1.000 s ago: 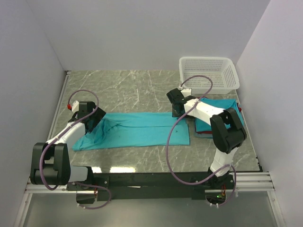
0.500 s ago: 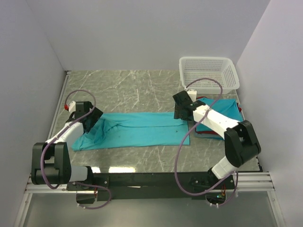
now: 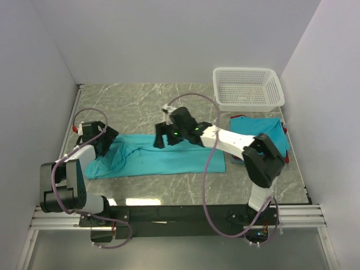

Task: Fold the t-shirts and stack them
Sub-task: Fold the tshirt

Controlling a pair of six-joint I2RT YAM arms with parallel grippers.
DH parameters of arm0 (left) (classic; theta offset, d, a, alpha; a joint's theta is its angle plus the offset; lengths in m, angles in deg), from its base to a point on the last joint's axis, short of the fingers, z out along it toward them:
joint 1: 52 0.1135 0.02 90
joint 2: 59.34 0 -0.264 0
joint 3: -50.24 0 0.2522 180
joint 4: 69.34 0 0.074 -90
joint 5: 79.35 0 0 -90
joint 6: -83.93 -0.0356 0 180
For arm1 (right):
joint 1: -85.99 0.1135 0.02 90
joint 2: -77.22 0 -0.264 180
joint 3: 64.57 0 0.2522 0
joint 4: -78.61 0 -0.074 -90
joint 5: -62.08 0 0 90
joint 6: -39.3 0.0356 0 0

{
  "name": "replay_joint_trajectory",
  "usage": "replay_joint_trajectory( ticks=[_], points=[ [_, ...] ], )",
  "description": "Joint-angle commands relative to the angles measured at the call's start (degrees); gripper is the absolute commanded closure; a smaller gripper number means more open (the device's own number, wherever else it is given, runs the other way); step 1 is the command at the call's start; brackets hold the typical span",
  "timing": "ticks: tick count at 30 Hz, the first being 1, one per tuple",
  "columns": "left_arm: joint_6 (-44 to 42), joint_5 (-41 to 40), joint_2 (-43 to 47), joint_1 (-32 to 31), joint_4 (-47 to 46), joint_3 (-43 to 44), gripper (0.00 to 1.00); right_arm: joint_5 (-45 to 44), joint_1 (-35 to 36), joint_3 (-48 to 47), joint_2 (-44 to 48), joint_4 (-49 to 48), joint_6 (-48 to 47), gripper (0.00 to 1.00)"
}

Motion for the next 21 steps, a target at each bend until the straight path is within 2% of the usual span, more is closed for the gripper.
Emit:
replay_joint_trajectory(
  ticks=[1, 4, 8, 11, 14, 17, 21],
  points=[
    [1.12, 3.96, 0.20, 1.61, -5.21, -1.83, 0.01, 5.65, 4.18, -8.51, -5.34, -11.66, 0.65, 0.13],
    [2.35, 6.25, 1.25, 2.49, -6.89, -3.68, 0.01, 5.22, 7.08, -18.17, -13.51, -11.33, 1.54, 0.13],
    [2.18, 7.13, 1.87, 3.02, -6.62, -4.57, 0.01, 0.64, 9.90, -35.37, -23.88, -4.92, -2.67, 0.15],
    [2.09, 8.36, 1.26, 3.55, -6.80, -4.83, 0.01, 3.97, 9.99, -47.85, -32.23, 1.14, -6.01, 0.18],
    [2.35, 9.85, 1.17, 4.16, -7.68, -5.45, 0.01, 7.14, 9.99, -55.26, -38.83, 4.14, -9.27, 0.23],
    [2.70, 9.51, 1.69, 4.25, -7.50, -5.97, 0.01, 9.60, 9.91, -56.79, -42.27, 4.59, -10.24, 0.27],
    [2.27, 8.89, 2.22, 4.69, -6.36, -5.71, 0.01, 13.99, 10.08, -53.19, -42.18, 0.90, -10.50, 0.34]
  ],
)
